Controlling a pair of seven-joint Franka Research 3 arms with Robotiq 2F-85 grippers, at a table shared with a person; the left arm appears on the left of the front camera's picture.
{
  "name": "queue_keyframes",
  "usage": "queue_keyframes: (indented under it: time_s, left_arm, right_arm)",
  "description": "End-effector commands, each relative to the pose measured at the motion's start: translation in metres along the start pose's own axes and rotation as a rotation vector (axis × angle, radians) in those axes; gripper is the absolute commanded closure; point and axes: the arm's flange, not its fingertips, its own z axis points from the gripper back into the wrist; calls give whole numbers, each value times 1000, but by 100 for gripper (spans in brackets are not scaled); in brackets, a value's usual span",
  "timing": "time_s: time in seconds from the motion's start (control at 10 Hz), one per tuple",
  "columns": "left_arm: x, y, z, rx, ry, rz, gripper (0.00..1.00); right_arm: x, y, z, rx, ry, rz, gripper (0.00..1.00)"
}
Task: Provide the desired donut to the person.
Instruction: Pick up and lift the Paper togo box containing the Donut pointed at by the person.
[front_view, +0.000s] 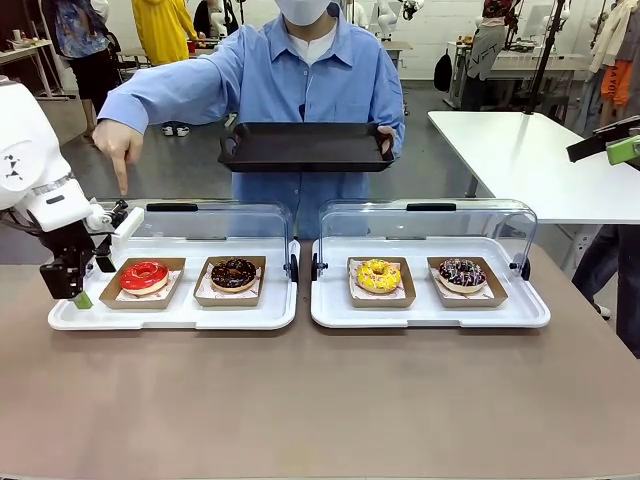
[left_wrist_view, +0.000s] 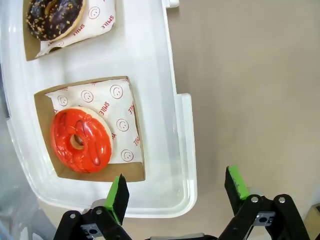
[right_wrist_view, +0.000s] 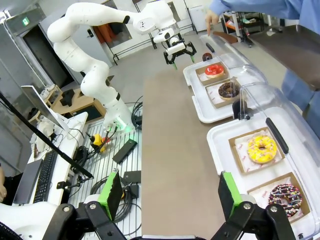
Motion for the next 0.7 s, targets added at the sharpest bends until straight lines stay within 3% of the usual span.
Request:
queue_keyframes:
  time_s: [0.0, 0.6]
  left_arm:
    - [2, -2, 12, 11, -4, 0, 0]
    - [-2, 5, 1, 5, 6, 11, 0]
  right_arm:
    - [0, 0, 0, 8, -8, 4, 0]
    - [0, 0, 0, 8, -8, 4, 0]
